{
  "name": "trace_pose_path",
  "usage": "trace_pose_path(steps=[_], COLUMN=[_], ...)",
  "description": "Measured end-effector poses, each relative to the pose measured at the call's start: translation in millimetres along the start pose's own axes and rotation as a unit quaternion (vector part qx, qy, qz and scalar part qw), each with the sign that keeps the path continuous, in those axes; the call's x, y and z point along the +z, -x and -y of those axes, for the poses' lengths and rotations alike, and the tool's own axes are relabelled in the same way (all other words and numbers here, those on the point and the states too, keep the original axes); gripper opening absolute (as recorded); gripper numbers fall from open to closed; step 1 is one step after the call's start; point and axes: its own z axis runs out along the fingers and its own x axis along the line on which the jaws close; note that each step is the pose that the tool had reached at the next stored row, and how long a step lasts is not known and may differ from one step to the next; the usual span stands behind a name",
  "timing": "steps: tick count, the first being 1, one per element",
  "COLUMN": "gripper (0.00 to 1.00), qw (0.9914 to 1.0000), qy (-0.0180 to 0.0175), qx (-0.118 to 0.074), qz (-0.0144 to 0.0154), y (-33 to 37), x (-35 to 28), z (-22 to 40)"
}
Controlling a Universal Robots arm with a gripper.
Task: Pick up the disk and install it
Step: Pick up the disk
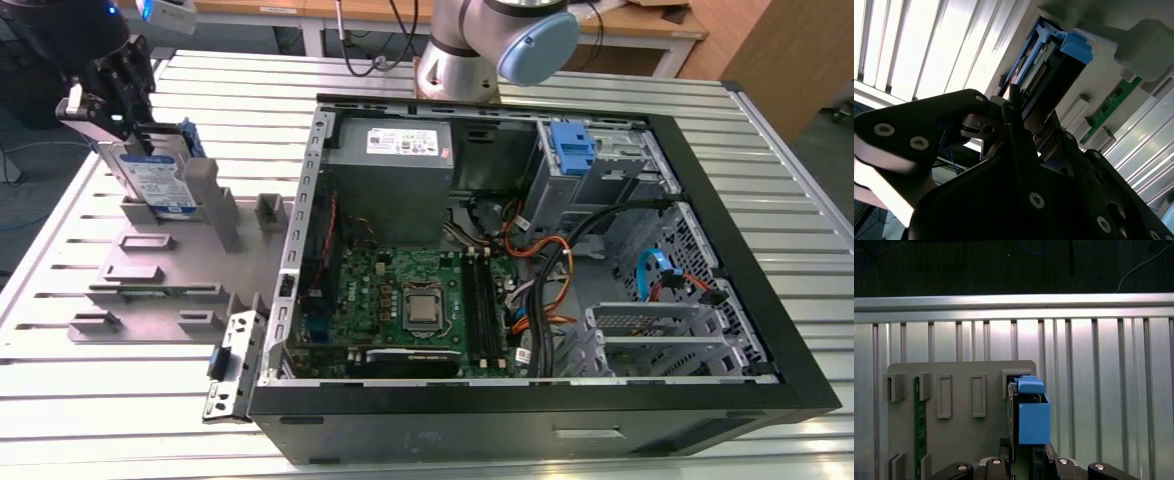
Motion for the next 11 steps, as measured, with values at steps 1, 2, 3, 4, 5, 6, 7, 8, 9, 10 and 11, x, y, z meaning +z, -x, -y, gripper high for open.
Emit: trace_pose_path(steps=[1,2,3,4,5,6,7,8,9,10,11], gripper=[0.35,0.35,0.35,0.35,0.35,0.35,0.35,0.35,0.35,0.35,0.35], qw=[1.0,1.0,1.0,1.0,1.0,1.0,1.0,1.0,1.0,1.0,1.0], qy=[0.0,0.0,0.0,0.0001,0.0,-0.0001,0.0,0.0,0.0,-0.0001,-0.0001], qx=[0.0,0.0,0.0,0.0,0.0,0.0,0.0,0.0,0.0,0.0,0.0], qz=[0.0,0.0,0.0,0.0,0.0,0.0,0.0,0.0,0.0,0.0,0.0001], y=[0.0,0.0,0.0,0.1,0.1,0.2,0.2,0.3,0.3,0.3,0.3], x=[0.0,0.0,-0.1,-0.7,-1.6,-2.9,-4.5,-5.8,-6.8,-6.9,-6.8], z=[0.0,0.0,0.0,0.0,0.0,0.0,0.0,0.0,0.0,0.0,0.0])
